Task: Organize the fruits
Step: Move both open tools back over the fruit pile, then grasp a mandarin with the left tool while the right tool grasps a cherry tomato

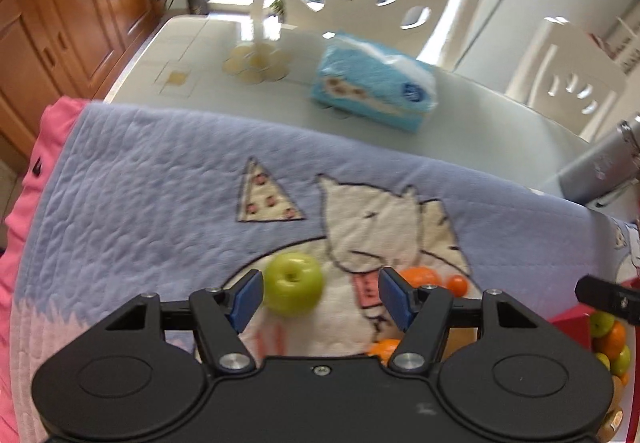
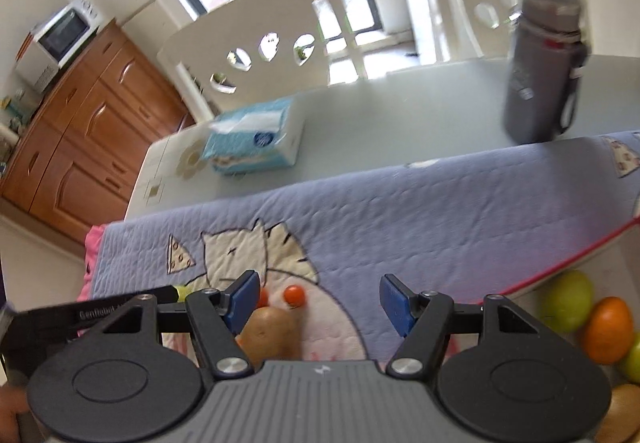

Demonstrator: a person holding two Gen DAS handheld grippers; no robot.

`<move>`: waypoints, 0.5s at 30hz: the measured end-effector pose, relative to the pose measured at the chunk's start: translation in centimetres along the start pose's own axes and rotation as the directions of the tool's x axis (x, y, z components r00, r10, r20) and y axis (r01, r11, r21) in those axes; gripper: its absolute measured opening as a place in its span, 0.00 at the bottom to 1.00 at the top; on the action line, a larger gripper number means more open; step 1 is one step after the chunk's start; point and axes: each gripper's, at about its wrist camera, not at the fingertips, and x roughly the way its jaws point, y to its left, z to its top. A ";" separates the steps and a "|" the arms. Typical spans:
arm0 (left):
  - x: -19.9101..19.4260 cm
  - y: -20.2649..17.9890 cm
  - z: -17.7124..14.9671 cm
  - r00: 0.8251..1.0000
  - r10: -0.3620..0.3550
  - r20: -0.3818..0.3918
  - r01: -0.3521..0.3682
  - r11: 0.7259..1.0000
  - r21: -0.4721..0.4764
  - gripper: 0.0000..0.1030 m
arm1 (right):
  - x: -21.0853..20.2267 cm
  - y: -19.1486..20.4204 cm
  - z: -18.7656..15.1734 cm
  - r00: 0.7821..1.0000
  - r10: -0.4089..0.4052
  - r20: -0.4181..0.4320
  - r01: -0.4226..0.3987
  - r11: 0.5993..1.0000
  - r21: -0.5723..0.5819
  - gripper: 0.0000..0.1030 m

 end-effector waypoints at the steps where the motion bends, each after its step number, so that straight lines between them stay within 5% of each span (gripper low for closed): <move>1: 0.3 0.4 0.0 1.000 -0.002 -0.009 0.002 1.000 -0.010 0.74 | 0.6 0.2 -0.1 1.000 0.006 -0.012 -0.006 1.000 0.000 0.66; 9: 3.1 0.7 -1.7 0.987 -0.085 -0.135 0.075 0.994 -0.074 0.68 | 4.6 2.5 -3.3 0.986 0.088 -0.141 -0.094 0.995 -0.042 0.61; 11: 3.8 0.3 -2.2 0.979 -0.108 -0.175 0.094 0.992 -0.089 0.51 | 5.2 3.4 -4.7 0.981 0.090 -0.174 -0.109 0.988 -0.105 0.58; 15: 4.5 -0.6 -2.8 0.971 -0.130 -0.200 0.115 0.990 -0.081 0.50 | 6.5 5.9 -7.9 0.978 0.019 -0.206 -0.089 0.937 -0.337 0.56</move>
